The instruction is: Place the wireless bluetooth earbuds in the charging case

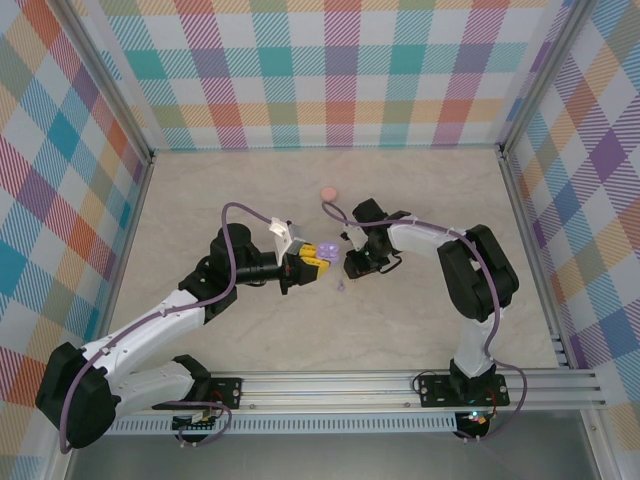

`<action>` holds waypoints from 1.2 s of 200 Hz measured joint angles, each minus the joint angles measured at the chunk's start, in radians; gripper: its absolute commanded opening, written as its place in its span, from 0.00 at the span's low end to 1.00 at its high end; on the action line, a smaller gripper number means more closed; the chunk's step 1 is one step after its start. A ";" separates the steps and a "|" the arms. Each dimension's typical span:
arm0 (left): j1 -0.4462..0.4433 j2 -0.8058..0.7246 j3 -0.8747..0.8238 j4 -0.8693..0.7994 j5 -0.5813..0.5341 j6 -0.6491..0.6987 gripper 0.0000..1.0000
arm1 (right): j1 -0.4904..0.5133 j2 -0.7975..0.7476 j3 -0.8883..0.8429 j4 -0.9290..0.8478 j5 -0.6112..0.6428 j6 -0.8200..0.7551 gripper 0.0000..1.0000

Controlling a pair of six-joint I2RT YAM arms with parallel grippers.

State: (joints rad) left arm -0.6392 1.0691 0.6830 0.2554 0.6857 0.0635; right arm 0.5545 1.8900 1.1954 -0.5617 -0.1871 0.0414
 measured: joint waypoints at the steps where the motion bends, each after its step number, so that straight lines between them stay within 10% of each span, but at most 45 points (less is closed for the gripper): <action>1: 0.000 0.000 0.000 0.000 0.000 0.000 0.21 | 0.000 0.000 0.000 0.000 0.000 0.004 0.23; 73: 0.000 0.000 0.000 -0.018 0.000 0.000 0.21 | 0.003 -0.019 -0.016 0.019 0.087 0.129 0.22; 149: 0.000 0.000 0.000 -0.018 0.000 0.000 0.21 | 0.003 -0.021 -0.016 0.002 0.114 0.217 0.46; 240: 0.000 0.000 0.000 -0.018 0.000 0.000 0.21 | 0.015 -0.019 0.002 -0.032 0.137 0.383 0.42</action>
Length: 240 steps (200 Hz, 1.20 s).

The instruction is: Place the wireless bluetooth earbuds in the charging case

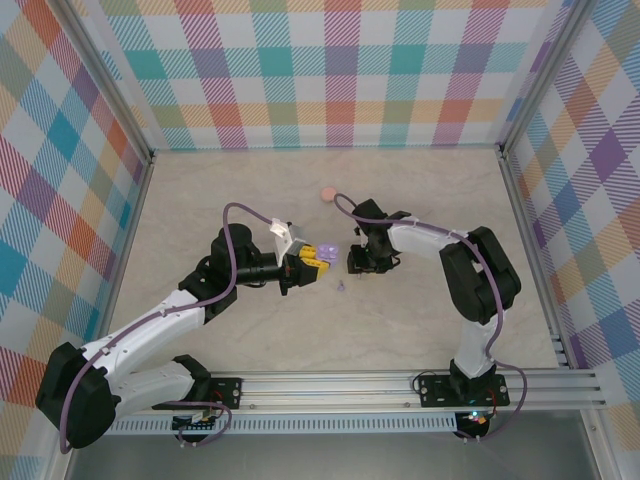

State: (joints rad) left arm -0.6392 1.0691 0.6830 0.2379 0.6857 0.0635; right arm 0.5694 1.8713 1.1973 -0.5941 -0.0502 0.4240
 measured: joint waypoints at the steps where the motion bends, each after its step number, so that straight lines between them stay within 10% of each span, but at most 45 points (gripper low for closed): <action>1: 0.000 0.000 0.000 0.000 0.000 0.000 0.21 | 0.000 0.000 0.001 -0.002 0.002 0.000 0.42; 240: 0.000 0.000 0.000 0.000 0.000 0.000 0.21 | 0.073 0.116 0.171 -0.150 0.137 0.090 0.35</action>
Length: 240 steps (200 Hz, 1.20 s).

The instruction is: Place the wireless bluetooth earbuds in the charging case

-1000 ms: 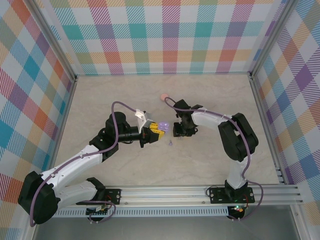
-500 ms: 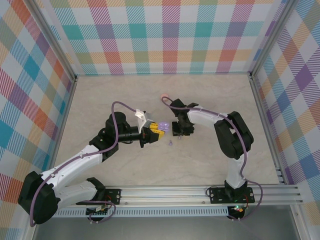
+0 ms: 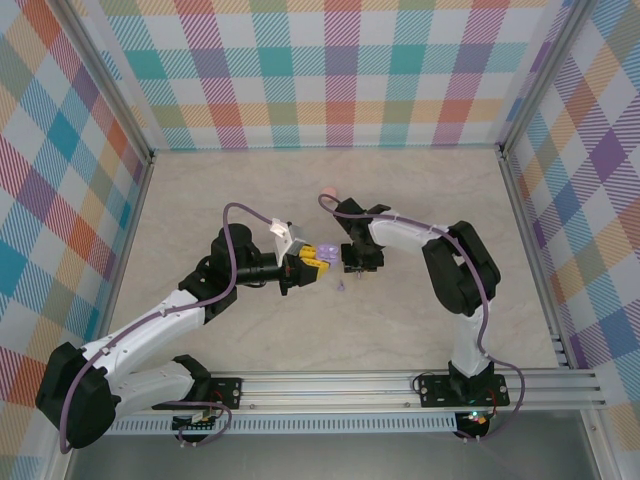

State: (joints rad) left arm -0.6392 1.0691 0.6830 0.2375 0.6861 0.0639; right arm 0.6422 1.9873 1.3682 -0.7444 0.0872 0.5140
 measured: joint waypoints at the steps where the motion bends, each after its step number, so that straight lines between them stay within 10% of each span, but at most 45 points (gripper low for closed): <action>1: 0.000 0.000 0.000 0.000 0.000 0.000 0.21 | 0.000 0.000 0.000 -0.001 0.000 0.000 0.35; 240: 0.000 0.000 -0.008 0.001 -0.005 0.000 0.21 | 0.001 0.008 0.009 -0.016 0.021 0.018 0.25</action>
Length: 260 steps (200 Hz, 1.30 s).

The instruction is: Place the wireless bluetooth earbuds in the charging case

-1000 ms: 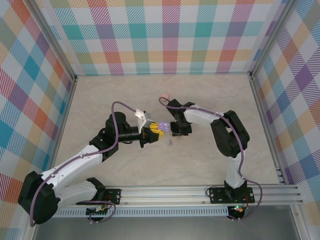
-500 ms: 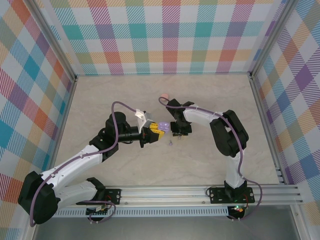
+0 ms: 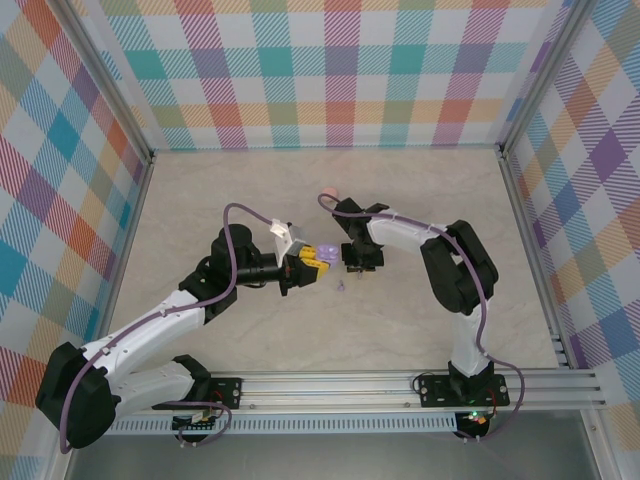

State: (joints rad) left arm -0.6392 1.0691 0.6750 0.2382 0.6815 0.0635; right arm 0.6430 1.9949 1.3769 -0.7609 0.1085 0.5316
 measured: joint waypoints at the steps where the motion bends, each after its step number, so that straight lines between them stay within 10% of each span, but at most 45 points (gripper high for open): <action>1: 0.000 0.000 0.000 0.000 0.000 0.000 0.21 | 0.000 -0.002 -0.002 0.002 0.000 0.000 0.25; 260: -0.001 0.099 -0.040 0.105 -0.142 0.308 0.20 | -0.103 -0.806 -0.381 0.383 -0.270 -0.109 0.25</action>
State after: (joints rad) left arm -0.6399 1.1683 0.6350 0.3435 0.5396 0.3714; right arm 0.5400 1.1893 0.9955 -0.3782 -0.1612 0.4229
